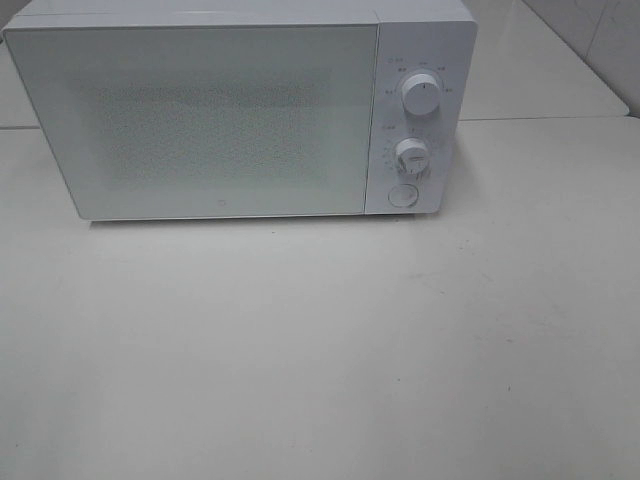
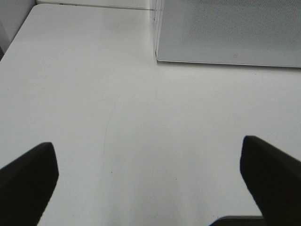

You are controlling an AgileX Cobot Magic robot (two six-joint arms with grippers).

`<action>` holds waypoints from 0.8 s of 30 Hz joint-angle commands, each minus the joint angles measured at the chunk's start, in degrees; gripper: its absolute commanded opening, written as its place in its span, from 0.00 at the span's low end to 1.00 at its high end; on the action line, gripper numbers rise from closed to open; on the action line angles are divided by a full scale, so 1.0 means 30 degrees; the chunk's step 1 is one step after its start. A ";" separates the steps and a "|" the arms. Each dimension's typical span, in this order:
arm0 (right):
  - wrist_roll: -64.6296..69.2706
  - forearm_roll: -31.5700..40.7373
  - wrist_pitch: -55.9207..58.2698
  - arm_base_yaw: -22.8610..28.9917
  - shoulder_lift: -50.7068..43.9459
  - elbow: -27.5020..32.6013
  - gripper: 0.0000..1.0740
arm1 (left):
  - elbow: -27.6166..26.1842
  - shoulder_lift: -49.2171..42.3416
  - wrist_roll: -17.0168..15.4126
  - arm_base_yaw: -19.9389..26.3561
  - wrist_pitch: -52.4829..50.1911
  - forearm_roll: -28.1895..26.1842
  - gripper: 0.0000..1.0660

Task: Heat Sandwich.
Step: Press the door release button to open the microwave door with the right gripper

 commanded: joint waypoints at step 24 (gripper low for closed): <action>-0.0095 -0.0153 -0.3667 -0.0191 0.2406 -0.0993 0.69 | -0.0019 -0.0095 -0.0019 0.0038 -0.0248 -0.0153 0.92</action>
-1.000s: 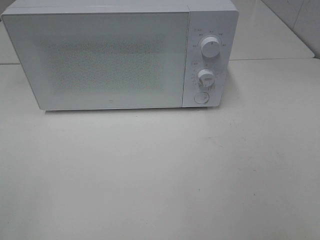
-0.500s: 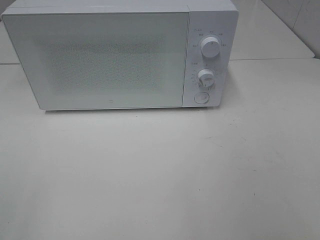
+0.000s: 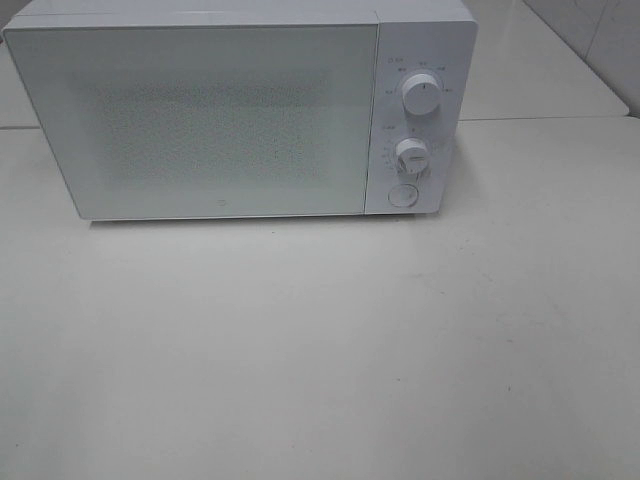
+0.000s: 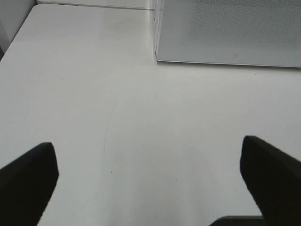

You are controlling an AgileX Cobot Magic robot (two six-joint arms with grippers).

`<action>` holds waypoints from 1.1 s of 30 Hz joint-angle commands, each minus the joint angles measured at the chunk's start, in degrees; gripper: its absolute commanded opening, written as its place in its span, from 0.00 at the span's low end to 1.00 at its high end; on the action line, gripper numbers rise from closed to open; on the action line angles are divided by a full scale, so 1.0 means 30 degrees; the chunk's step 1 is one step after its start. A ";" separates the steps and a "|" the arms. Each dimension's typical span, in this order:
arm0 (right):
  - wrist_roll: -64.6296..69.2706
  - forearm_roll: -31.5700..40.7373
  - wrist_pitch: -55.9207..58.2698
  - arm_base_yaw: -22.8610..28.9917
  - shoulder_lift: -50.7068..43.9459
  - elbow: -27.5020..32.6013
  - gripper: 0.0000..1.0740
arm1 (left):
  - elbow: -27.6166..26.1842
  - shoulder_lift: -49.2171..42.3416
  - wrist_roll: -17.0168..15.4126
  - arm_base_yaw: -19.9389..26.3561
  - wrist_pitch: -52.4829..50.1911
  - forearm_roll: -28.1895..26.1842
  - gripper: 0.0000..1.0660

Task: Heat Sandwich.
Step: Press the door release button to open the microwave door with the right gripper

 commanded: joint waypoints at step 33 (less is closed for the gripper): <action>-0.0038 -0.0172 -1.5069 -0.0191 1.4553 -0.0134 0.69 | -0.0019 -0.0095 -0.0019 0.0038 -0.0248 -0.0153 0.92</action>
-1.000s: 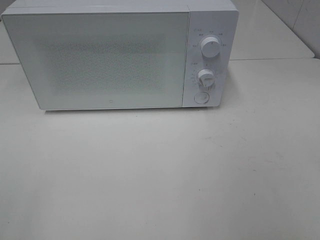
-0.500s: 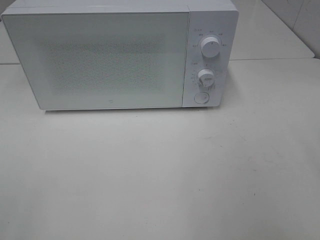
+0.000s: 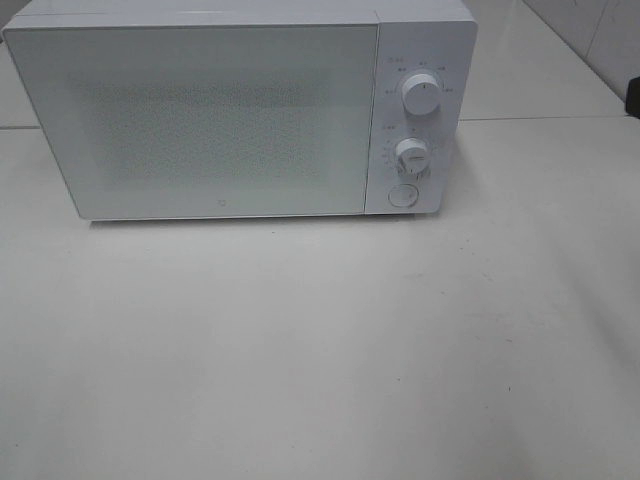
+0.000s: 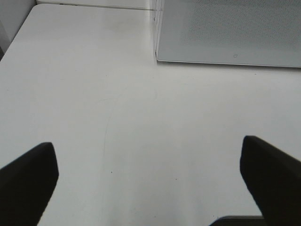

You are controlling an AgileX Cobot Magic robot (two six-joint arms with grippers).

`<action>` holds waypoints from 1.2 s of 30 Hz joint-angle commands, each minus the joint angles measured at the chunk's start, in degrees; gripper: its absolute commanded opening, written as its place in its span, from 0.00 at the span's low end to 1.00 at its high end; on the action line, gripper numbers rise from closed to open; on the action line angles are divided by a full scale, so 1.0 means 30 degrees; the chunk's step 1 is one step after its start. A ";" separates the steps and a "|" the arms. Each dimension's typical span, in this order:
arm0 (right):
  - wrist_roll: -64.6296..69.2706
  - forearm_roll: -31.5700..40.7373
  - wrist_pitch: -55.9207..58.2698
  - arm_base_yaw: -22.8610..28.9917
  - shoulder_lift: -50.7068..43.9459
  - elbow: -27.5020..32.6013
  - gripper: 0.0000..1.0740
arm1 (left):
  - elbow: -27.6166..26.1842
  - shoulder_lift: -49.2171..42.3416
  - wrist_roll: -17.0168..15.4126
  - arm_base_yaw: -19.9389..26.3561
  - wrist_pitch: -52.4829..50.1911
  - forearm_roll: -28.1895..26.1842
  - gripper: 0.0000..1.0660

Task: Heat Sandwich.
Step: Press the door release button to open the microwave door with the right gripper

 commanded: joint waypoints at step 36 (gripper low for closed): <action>-0.6131 0.8442 -1.7609 0.3934 1.1039 0.3801 0.69 | -0.0019 -0.0095 -0.0019 0.0038 -0.0248 -0.0153 0.92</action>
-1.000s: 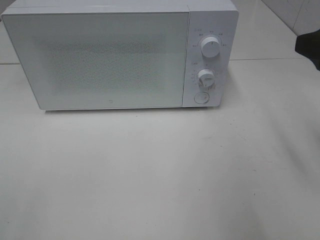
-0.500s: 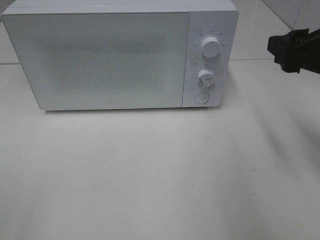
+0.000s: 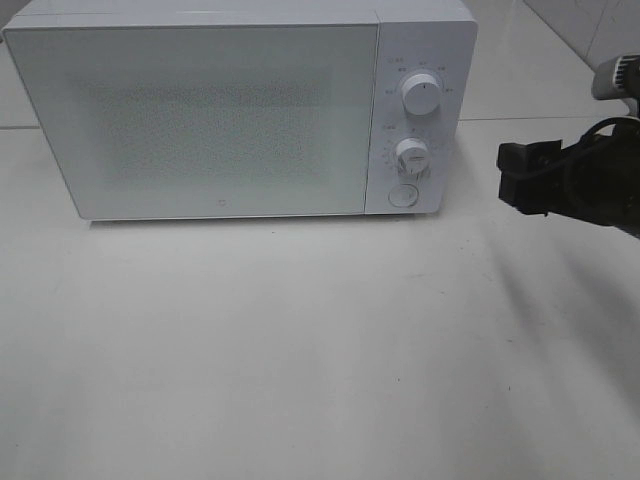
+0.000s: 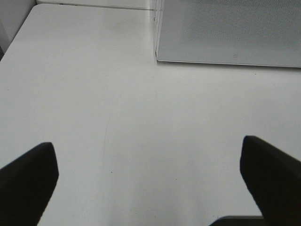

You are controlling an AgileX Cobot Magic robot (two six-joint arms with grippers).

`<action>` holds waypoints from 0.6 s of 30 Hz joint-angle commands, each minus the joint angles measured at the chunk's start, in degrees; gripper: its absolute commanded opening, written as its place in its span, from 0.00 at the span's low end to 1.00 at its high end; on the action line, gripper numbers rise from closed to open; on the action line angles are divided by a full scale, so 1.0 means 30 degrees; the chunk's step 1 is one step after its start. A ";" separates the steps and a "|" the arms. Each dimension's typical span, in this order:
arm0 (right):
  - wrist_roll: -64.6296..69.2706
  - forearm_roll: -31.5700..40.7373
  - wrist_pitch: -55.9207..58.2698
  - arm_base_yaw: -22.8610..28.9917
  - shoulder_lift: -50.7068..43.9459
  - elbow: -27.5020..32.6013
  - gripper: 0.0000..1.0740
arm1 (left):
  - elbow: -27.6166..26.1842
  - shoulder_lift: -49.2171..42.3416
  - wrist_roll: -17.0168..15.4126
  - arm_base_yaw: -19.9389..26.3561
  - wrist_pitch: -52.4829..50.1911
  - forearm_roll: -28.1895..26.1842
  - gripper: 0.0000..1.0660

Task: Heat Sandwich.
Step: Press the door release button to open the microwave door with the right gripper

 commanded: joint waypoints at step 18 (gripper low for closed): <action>-0.2024 0.8193 -0.5424 0.7028 0.5596 -0.0707 0.69 | -0.0019 -0.0095 -0.0019 0.0038 -0.0248 -0.0153 0.92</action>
